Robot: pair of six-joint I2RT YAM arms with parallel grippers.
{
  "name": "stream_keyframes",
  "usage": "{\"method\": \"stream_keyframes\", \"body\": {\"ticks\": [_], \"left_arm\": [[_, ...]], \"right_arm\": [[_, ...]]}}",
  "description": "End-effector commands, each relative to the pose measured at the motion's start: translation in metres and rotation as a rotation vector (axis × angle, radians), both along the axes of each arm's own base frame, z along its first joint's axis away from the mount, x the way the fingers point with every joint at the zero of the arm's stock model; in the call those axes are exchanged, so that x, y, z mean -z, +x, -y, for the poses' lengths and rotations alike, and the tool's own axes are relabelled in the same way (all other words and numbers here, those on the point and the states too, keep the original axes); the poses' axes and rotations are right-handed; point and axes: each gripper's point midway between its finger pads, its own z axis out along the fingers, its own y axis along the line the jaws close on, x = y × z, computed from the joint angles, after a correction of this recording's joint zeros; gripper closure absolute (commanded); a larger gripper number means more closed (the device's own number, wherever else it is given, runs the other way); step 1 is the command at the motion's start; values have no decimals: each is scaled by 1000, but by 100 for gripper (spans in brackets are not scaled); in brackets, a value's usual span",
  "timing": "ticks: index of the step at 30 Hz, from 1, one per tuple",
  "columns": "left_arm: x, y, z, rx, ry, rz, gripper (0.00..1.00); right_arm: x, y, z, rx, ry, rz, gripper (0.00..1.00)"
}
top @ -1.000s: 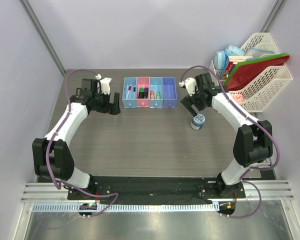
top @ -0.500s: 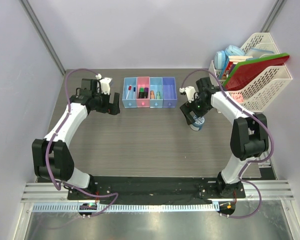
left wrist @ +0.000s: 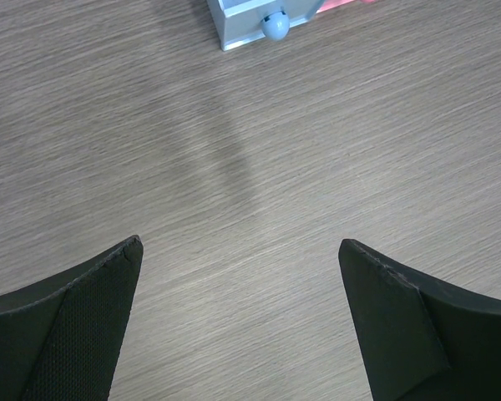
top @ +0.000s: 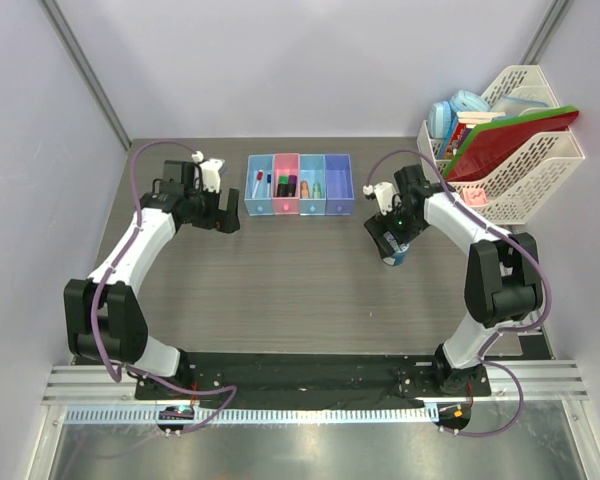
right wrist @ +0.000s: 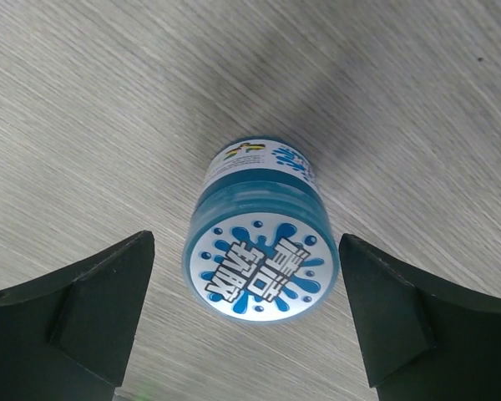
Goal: Sort the stationery into containers
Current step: Pick up the stationery from the center of the board.
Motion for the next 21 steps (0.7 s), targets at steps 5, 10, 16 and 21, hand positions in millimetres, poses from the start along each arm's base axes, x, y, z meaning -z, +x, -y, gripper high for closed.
{"method": "stream_keyframes", "body": {"ticks": [5,10,16,21], "left_arm": [[-11,2,-1,6,-7,51,0],[-12,3,-1,8,-3,59,0],[-13,5,0,6,-10,58,0],[-10,8,-2,-9,-1,51,0]], "right_arm": [[-21,14,10,52,-36,108,24],[-26,10,15,49,-59,119,35],[-43,14,10,52,-37,132,88],[-105,49,-10,73,48,273,99]]}}
